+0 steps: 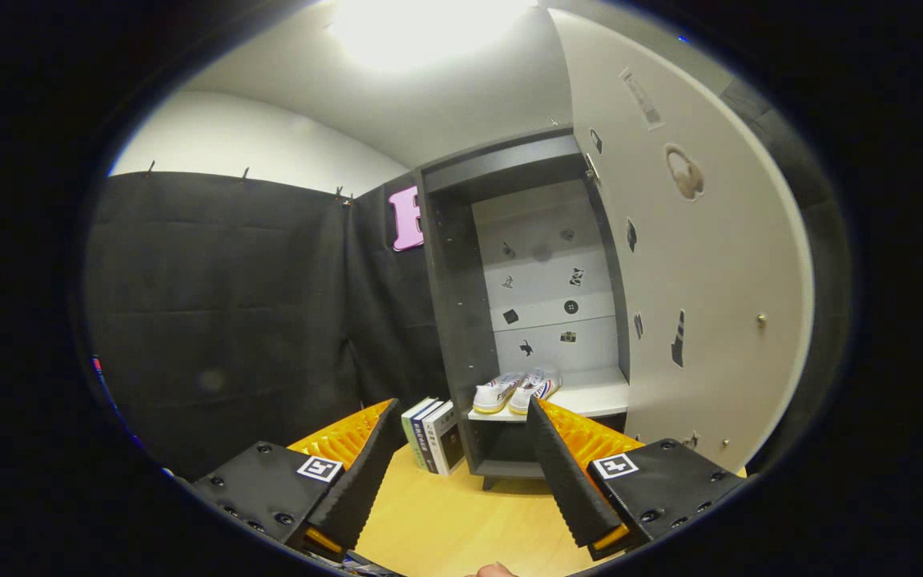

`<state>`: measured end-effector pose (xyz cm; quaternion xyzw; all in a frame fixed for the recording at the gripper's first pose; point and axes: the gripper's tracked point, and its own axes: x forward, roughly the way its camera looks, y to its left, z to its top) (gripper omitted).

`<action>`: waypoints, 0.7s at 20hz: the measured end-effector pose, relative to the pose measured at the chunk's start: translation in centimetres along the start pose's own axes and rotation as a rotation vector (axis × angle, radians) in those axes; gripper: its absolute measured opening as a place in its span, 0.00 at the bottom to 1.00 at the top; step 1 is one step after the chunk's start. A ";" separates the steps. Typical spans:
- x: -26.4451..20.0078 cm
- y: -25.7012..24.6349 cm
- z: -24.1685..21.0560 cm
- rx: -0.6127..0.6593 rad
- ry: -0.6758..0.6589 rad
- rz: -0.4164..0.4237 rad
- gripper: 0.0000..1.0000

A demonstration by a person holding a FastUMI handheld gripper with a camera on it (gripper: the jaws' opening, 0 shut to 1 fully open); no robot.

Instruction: Open the shoe cabinet door, grab the shoes and put them into the shoe cabinet, then close the shoe cabinet door.

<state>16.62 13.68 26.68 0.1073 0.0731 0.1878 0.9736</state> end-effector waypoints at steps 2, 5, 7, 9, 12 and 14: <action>-2.8 -0.9 0.7 -0.031 -0.014 0.009 0.97; -6.6 -2.1 1.4 -0.052 -0.014 0.034 0.97; -8.7 -2.9 2.0 -0.028 -0.008 0.071 0.97; -10.3 -4.7 2.9 -0.006 -0.013 0.085 0.97; -12.1 -8.4 3.7 -0.012 -0.017 0.055 0.97; -12.8 -10.6 4.5 -0.016 -0.031 0.038 0.97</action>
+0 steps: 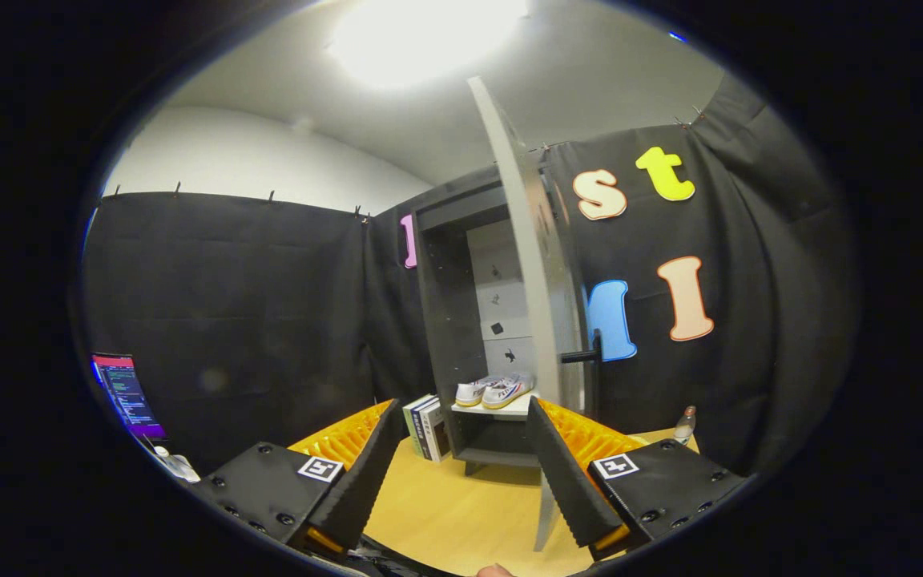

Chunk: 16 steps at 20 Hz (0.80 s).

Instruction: Open the shoe cabinet door, grab the shoes and put them into the shoe cabinet, then close the shoe cabinet door.

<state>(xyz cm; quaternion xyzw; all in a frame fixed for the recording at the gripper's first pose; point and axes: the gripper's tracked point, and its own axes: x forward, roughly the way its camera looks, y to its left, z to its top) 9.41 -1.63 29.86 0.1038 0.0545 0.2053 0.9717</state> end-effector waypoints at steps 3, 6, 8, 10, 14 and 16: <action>-0.3 -3.2 0.7 0.005 -0.015 -0.019 0.97; 0.1 -6.2 0.3 0.030 0.000 -0.031 0.97; 0.9 -7.9 -0.3 0.047 0.011 -0.028 0.97; 1.9 -9.3 -1.0 0.051 0.027 -0.017 0.97; 4.4 -10.5 -2.6 0.064 0.075 0.058 0.97; 5.1 -10.6 -2.7 0.061 0.084 0.106 0.97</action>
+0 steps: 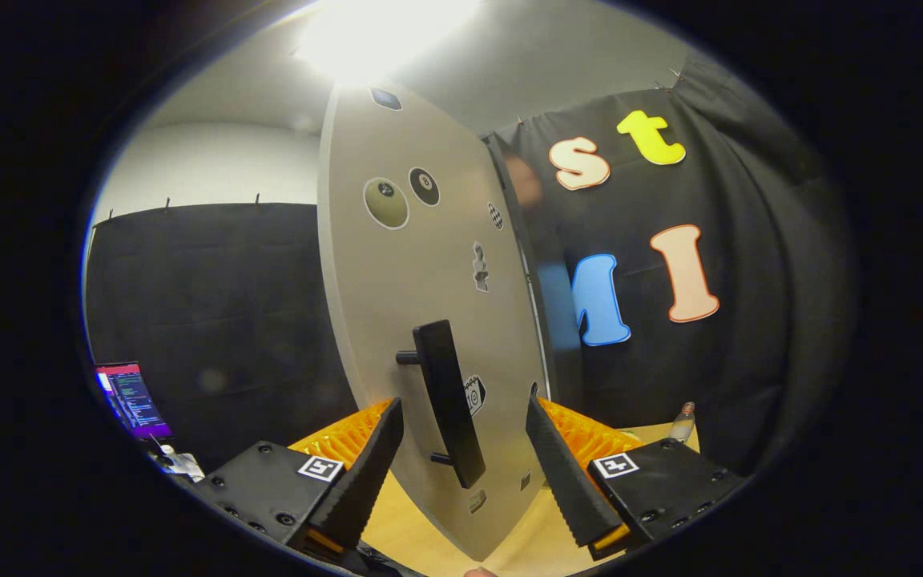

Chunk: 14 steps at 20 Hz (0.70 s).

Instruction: Open the shoe cabinet door, grab the shoes and put them into the shoe cabinet, then close the shoe cabinet door.

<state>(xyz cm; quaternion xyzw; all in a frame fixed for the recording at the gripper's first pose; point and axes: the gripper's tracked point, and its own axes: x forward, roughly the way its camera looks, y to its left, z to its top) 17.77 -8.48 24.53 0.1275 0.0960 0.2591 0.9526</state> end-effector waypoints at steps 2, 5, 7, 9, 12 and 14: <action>0.4 0.0 -0.1 -0.003 0.004 0.026 0.97; 0.9 0.0 -0.3 0.002 0.009 0.035 0.97; 1.4 0.4 -0.4 0.007 0.012 0.046 0.97; 2.3 1.7 -0.5 0.010 0.018 0.049 0.97; 3.5 3.6 -0.8 -0.008 0.020 0.042 0.97; 4.3 5.1 -1.1 -0.021 0.020 0.036 0.97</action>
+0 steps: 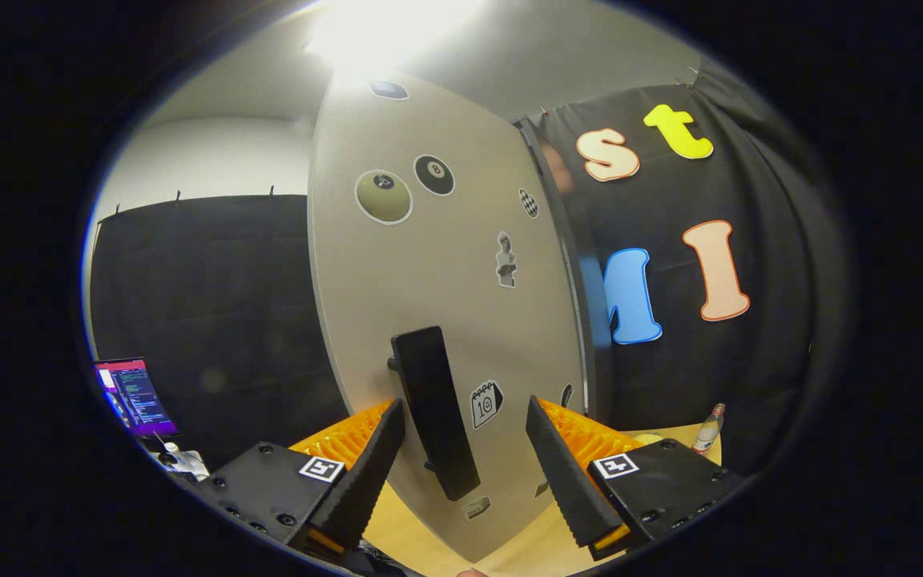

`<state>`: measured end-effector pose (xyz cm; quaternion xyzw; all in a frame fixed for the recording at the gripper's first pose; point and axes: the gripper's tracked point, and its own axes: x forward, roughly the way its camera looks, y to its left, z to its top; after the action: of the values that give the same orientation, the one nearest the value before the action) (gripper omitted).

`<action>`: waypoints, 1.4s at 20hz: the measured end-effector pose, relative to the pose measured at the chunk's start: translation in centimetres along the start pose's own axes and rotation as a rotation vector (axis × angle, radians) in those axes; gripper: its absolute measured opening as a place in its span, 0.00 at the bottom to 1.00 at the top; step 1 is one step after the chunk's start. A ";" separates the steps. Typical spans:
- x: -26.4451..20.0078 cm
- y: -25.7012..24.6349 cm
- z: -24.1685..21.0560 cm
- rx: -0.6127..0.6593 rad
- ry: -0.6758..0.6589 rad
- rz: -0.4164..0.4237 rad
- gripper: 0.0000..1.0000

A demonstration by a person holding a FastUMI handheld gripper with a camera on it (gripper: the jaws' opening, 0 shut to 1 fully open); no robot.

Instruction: Open the shoe cabinet door, grab the shoes and put them into the shoe cabinet, then close the shoe cabinet door.

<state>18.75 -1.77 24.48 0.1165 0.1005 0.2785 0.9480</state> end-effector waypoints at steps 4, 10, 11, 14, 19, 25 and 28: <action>2.7 2.3 -0.4 0.000 0.016 0.000 0.97; 7.2 5.0 -0.7 0.036 0.031 -0.012 0.97; 8.0 5.3 -0.7 0.026 0.028 -0.015 0.97; 10.3 6.6 -0.8 -0.004 0.017 -0.028 0.97; 15.0 8.5 -1.1 -0.016 0.014 -0.041 0.97; 19.7 9.0 -1.3 -0.013 -0.013 -0.105 0.97; 20.8 9.4 -1.2 0.006 -0.021 -0.155 0.97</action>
<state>30.80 17.60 23.36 0.1140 0.1002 0.2029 0.9674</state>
